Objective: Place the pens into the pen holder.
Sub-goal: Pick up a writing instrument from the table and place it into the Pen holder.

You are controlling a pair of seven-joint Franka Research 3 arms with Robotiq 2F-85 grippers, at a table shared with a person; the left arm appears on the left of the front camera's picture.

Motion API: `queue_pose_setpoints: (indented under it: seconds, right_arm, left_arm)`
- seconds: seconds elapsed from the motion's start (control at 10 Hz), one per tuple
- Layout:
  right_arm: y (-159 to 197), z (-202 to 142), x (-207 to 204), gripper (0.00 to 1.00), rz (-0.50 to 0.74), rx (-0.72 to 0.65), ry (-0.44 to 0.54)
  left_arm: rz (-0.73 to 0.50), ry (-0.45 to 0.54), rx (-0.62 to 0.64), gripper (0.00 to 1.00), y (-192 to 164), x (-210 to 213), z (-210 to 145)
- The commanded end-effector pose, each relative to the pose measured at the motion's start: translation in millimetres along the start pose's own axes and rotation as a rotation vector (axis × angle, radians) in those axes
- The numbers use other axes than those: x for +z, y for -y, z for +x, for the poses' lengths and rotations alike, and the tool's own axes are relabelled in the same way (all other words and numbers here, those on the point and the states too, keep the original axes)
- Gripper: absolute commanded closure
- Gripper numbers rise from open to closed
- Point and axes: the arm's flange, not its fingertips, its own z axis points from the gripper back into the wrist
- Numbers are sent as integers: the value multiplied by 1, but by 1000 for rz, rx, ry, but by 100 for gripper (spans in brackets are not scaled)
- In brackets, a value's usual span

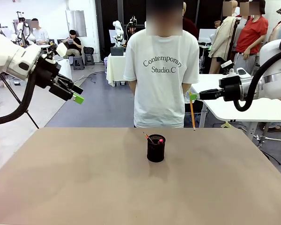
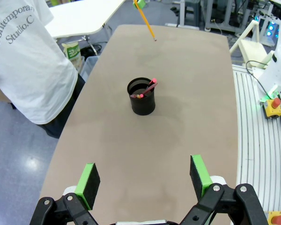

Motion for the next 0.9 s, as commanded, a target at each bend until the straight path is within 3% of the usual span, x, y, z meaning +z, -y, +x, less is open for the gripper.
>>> queue_pose_setpoints:
  seconds: [0.0,0.2,0.3,0.4,0.8]
  right_arm:
    - [-8,-10,-25,100,49,150,151]
    - [-11,-17,-54,100,96,251,155]
    - [-11,-21,-65,100,158,230,144]
    - [-7,-25,-77,100,127,306,185]
    - [-1,-40,-110,100,220,285,165]
  left_arm:
    - [7,0,5,0,0,2,0]
    - [7,0,5,0,0,2,0]
    - [7,0,5,0,0,2,0]
    - [7,0,5,0,0,2,0]
    - [7,0,5,0,0,2,0]
